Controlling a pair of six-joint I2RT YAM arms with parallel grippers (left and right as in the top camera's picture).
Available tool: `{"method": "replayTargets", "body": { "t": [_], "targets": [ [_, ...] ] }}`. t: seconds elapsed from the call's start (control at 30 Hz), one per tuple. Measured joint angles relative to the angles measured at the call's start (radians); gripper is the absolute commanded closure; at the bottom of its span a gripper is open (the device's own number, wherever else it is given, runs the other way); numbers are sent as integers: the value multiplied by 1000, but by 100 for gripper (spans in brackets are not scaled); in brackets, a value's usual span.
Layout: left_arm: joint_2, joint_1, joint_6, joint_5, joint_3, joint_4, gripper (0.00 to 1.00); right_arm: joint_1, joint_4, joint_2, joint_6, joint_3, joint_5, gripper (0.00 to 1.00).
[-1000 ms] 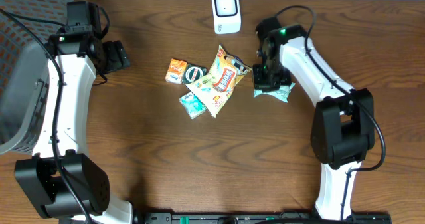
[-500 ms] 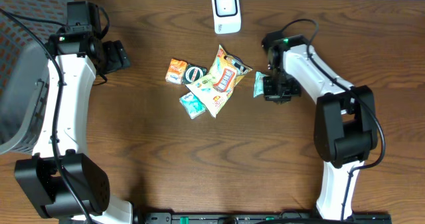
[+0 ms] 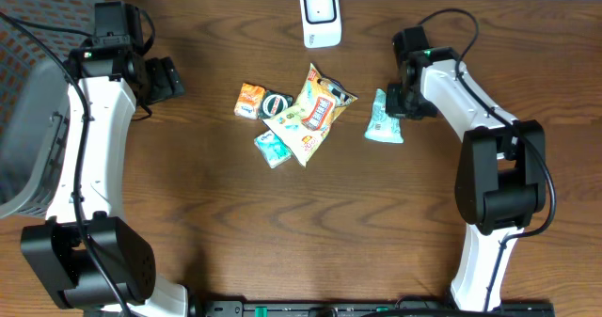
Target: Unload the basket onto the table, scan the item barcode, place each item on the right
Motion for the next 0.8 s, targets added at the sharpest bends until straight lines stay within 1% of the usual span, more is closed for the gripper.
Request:
{"method": "replayTargets", "body": {
  "t": [0.23,0.37,0.47,0.57,0.63,0.67,0.7,0.8],
  "targets": [
    [0,0,0,0,0,0,2,-1,4,0,1,1,-36,75],
    [0,0,0,0,0,0,3,-4,-61,0,0,39,-49,73],
    [0,0,0,0,0,0,3,-6,-85,0,2,90,-55,62],
    [0,0,0,0,0,0,3,-6,-84,0,-1,127,-74,56],
    [0,0,0,0,0,0,2,-6,-82,0,-2,130,-91,47],
    [0,0,0,0,0,0,2,-6,-84,0,-2,130,-97,44],
    [0,0,0,0,0,0,2,-6,-87,0,-3,130,-102,42],
    [0,0,0,0,0,0,2,-6,-90,0,-1,130,-115,42]
  ]
}}
